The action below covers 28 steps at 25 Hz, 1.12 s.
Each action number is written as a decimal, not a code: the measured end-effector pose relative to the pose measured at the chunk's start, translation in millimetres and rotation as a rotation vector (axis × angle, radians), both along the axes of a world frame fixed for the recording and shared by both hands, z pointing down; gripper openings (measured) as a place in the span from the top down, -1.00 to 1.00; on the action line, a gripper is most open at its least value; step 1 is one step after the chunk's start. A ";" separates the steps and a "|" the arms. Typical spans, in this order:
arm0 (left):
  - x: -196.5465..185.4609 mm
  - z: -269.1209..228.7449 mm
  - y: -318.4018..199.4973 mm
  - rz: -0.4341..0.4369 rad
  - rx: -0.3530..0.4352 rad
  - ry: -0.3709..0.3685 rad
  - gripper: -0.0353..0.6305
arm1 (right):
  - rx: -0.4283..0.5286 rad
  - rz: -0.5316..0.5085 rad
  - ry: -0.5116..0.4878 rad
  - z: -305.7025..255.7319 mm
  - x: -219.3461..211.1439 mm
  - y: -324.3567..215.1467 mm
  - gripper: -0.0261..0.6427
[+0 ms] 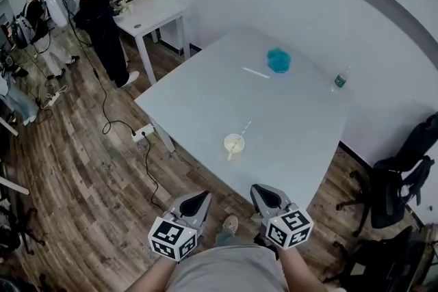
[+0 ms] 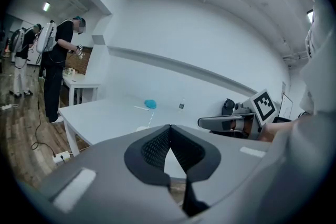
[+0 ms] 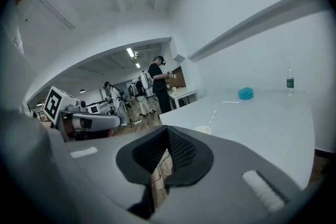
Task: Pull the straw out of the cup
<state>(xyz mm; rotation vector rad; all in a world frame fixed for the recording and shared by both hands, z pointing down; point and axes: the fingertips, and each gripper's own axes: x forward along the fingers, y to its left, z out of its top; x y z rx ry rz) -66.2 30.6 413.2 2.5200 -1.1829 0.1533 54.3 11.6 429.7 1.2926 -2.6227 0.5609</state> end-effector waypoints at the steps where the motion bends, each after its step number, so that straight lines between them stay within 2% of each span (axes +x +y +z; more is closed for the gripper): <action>1: 2.5 -0.8 -6.2 -0.001 0.000 -0.001 0.84 | -0.003 -0.002 -0.001 -0.1 2.3 -5.3 0.90; 7: 15.6 -2.2 -37.1 -0.009 0.003 -0.013 0.84 | -0.020 0.001 -0.022 3.8 19.2 -37.0 0.90; 14: 24.5 -7.7 -63.9 -0.051 0.014 -0.024 0.84 | -0.023 -0.045 -0.034 3.4 26.1 -61.0 0.90; 20: 20.1 -1.1 -77.1 -0.076 -0.014 -0.037 0.84 | -0.030 -0.041 -0.044 4.1 25.8 -77.7 0.90; 28: 15.5 -3.7 -100.5 -0.021 -0.017 -0.067 0.84 | -0.045 0.002 -0.037 3.2 23.5 -98.5 0.90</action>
